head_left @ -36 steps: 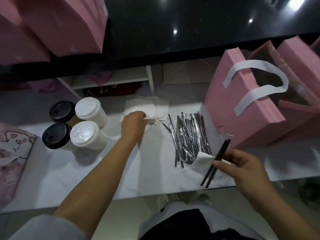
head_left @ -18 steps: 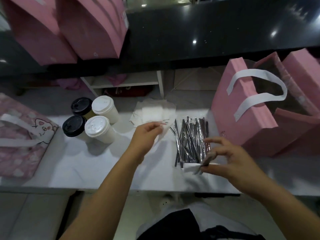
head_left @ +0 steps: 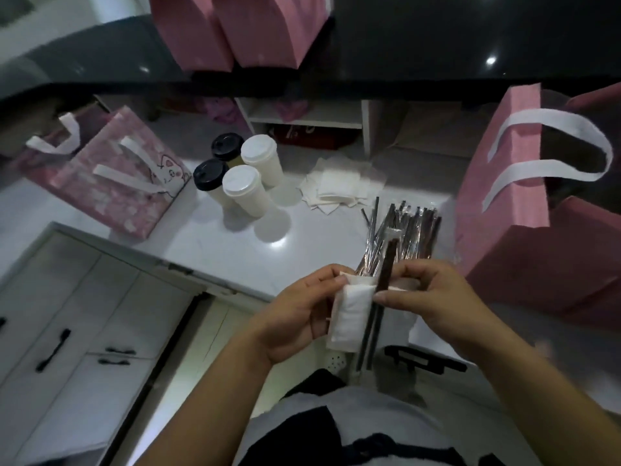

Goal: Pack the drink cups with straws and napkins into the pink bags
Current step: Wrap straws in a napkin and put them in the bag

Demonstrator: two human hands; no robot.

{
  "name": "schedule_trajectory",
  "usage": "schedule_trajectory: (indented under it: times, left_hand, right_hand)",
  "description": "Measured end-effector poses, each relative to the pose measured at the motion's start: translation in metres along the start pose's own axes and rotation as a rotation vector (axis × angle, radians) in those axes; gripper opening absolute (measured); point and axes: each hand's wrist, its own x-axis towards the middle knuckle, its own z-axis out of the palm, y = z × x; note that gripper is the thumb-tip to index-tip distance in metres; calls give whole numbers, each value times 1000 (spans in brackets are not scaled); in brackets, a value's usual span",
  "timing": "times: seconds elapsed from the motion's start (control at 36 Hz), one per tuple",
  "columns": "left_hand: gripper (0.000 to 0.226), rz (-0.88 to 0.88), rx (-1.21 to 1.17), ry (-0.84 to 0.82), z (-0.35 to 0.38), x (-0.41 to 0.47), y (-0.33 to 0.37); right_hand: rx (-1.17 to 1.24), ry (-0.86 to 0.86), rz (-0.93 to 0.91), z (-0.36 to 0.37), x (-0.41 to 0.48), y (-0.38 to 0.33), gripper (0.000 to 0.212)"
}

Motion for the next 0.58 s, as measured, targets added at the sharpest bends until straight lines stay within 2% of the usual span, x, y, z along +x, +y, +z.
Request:
schedule_trajectory:
  times: [0.06,0.11,0.17,0.22,0.33,0.42,0.5,0.58]
  left_hand:
    - [21,7,9,10,1,-10,-7]
    - [33,19,77,60,1,-15,-15]
    - [41,33,175,160,2,-17,-26]
    - [37,53,202,274,3,-19,-36]
    - [27,67,246,345,-10,-30,-51]
    - [24,87,360,332,-23,-38,-54]
    - [11,73,356,280,-40,-45,-52]
    - [34,-14,159,171,-63,-56,-43]
  right_hand:
    - [50,-10,4,3,0,10,20]
    - [80,14,20,6,1,21,31]
    - [94,69,72,11,2,32,49]
    - [109,111,124,17,1,41,57]
    - [52,111,138,36,-6,53,51]
    - [-27,97,128,51,-11,54,42]
    - [-92,128,85,73,-16,50,33]
    - [-73,177,43,98,-19,43,30]
